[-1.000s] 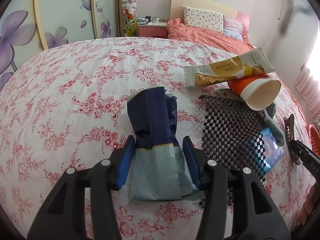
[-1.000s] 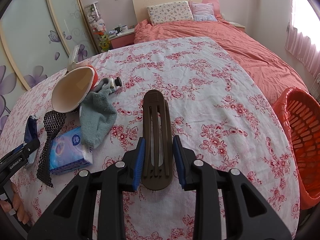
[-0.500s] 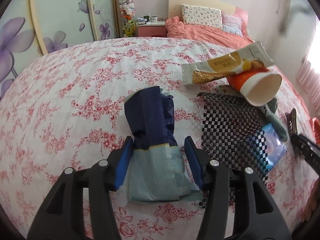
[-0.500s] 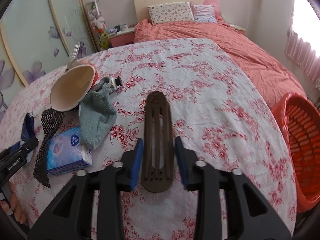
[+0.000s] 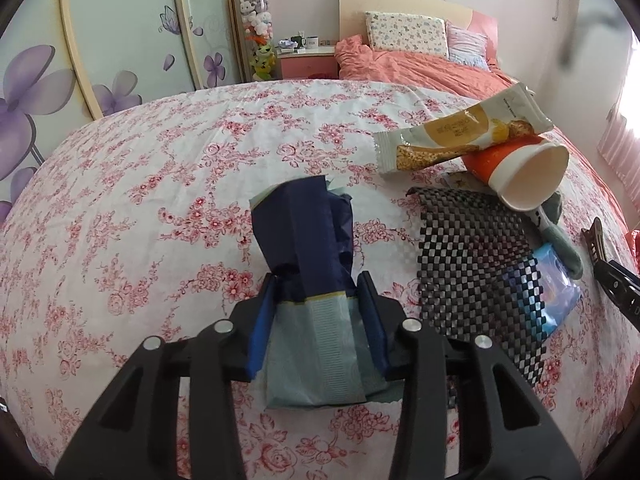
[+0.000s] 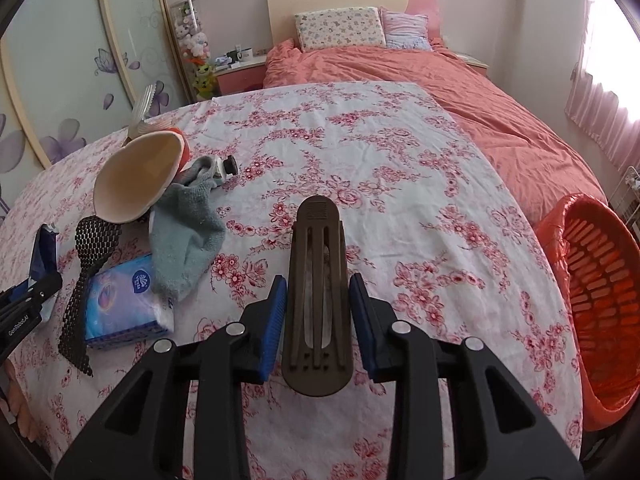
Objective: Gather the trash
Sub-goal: 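Lift the navy-and-teal cloth bag off the bed with the left tool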
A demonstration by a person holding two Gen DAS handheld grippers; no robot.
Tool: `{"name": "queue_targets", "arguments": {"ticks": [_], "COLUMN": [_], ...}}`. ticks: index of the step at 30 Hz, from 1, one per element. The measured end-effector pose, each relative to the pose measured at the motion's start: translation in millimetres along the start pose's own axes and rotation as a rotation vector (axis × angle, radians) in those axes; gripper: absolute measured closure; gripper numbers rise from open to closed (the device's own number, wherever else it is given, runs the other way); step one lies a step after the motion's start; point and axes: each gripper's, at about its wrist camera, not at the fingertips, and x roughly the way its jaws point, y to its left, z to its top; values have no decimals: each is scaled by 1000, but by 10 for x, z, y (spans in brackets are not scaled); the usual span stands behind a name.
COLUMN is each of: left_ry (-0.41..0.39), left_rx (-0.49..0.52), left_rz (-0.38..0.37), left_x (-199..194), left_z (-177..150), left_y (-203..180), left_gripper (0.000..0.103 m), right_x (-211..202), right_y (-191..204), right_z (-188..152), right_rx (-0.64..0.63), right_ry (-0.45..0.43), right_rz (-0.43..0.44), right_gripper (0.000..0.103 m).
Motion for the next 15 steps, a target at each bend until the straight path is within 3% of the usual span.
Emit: {"name": "queue_targets", "arguments": {"ticks": [8,15], "left_ry": [-43,-74], "left_rx": [13,28], "left_rz": [-13,-67], "left_x": [-249,-521], "left_z": [64,110], "left_y": [-66,-230], "left_gripper": [63,63], "right_x": [-196,-410], "right_y": [-89,-171], "right_z": [24,55], "right_rx": [15,24], "right_ry": [-34,-74], "right_rz": [15,24], "right_gripper": [70,70]}}
